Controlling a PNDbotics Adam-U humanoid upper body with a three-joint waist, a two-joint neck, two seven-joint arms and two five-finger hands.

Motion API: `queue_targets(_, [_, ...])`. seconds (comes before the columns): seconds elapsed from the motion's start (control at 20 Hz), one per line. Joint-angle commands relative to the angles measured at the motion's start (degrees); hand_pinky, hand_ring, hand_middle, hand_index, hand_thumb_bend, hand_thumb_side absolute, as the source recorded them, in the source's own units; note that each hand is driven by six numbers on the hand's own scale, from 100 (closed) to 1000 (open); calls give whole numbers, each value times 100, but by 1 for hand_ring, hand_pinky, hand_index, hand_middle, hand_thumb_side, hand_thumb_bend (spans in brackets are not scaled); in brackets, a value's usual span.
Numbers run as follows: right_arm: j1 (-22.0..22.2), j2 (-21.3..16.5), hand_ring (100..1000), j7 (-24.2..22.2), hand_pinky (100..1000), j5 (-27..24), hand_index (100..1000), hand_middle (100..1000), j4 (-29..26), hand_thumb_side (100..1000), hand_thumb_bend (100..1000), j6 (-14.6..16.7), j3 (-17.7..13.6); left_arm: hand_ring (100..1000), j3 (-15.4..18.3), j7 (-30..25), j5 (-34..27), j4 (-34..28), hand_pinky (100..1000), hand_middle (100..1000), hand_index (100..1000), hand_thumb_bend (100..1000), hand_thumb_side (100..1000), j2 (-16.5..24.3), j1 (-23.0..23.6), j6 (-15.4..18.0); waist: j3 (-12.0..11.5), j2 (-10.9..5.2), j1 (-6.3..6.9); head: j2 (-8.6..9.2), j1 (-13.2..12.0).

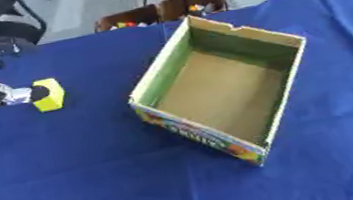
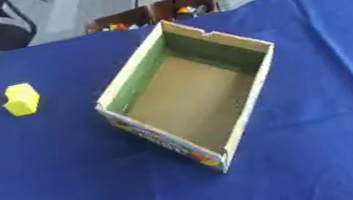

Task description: Pick up objects on the table and place them in the box.

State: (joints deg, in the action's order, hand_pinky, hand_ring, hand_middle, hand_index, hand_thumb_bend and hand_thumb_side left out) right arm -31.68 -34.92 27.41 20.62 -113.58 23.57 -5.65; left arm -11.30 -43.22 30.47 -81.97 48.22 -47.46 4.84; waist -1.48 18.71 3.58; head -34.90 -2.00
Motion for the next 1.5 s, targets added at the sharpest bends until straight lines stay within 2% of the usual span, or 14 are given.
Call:
queue_targets(0.05, [-43, -46, 769, 19, 736, -59, 827, 717, -101, 722, 100, -6, -70, 958, 103, -171, 169, 82, 832, 991, 1000, 505, 784, 106, -144, 110, 13, -179, 39, -149, -133])
queue_targets(0.2, [-17, -13, 768, 38, 736, -62, 827, 716, -101, 715, 100, -10, -90, 961, 116, -290, 299, 173, 835, 996, 1000, 506, 780, 89, -164, 175, 45, -206, 49, -192, -205])
queue_targets(0.35, [-1, -9, 767, 56, 735, -61, 826, 713, -101, 712, 100, -18, -101, 965, 140, -392, 387, 274, 841, 1000, 1000, 519, 781, 68, -218, 221, 89, -191, 56, -130, -257])
queue_targets(0.5, [-19, -32, 764, 48, 734, -70, 825, 711, -101, 715, 100, -24, -88, 964, 162, -499, 551, 404, 838, 1000, 1000, 509, 760, 41, -314, 263, 153, -122, 63, 42, -314])
queue_targets(0.7, [-56, -69, 761, 31, 733, -90, 823, 708, -101, 717, 100, -30, -83, 961, 244, -445, 829, 642, 833, 1000, 1000, 420, 694, -40, -469, 285, 238, -13, 62, 285, -341])
queue_targets(0.75, [-65, -78, 760, 27, 733, -95, 822, 706, -101, 718, 100, -31, -82, 972, 252, -433, 898, 703, 840, 1000, 1000, 378, 667, -53, -500, 292, 253, 10, 63, 331, -341])
queue_targets(0.9, [-92, -104, 758, 15, 732, -111, 822, 704, -101, 716, 100, -27, -82, 1000, 274, -497, 1095, 867, 875, 1000, 1000, 325, 640, -76, -577, 317, 309, 90, 78, 462, -335])
queue_targets(1.1, [-117, -125, 756, 15, 731, -132, 820, 701, -101, 709, 100, -29, -90, 999, 314, -557, 1177, 1012, 874, 1000, 1000, 332, 644, -117, -651, 332, 379, 181, 100, 595, -336])
queue_targets(1.5, [-160, -113, 754, 30, 730, -168, 814, 696, -101, 701, 100, -37, -96, 1000, 375, -813, 1373, 1605, 884, 1000, 1000, 349, 648, -288, -839, 313, 493, 253, 113, 600, -405])
